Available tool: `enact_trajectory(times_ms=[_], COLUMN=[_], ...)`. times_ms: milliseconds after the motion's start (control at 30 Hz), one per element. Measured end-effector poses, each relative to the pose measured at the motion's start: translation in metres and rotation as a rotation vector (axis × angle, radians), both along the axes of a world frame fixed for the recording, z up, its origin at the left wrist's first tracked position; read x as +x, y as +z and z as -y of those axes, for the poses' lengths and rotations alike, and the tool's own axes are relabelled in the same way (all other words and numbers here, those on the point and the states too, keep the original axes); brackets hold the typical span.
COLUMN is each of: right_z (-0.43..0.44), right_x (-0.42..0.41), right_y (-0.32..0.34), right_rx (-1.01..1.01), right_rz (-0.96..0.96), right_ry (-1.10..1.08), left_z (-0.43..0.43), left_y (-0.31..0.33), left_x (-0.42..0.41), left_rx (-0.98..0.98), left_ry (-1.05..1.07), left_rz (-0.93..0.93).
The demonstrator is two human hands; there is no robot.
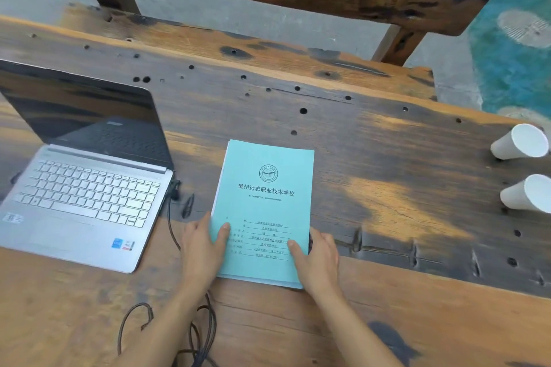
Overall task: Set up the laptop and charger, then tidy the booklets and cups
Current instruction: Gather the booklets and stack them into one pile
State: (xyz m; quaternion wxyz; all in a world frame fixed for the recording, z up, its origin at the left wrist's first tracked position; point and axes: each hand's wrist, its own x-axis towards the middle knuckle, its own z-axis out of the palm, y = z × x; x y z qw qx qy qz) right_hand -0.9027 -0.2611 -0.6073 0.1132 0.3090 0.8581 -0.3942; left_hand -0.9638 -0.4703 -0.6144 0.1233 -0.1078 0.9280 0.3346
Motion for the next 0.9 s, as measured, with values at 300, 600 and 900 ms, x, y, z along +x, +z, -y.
enact_trajectory(times_ms=[300,600,900], right_z=[0.019,0.039,0.021], right_x=[0.001,0.006,0.018], right_y=[0.000,-0.002,0.006], right_rx=[-0.021,-0.047,-0.179], right_rz=[0.011,0.008,0.035], right_ry=[-0.113,-0.194,-0.160], left_z=[0.016,0.033,0.034], left_y=[-0.004,-0.006,0.006], left_x=[-0.001,-0.007,-0.013], left_rx=[0.108,0.064,-0.013], left_ry=[0.028,0.014,-0.047], left_rz=[0.035,0.080,0.055])
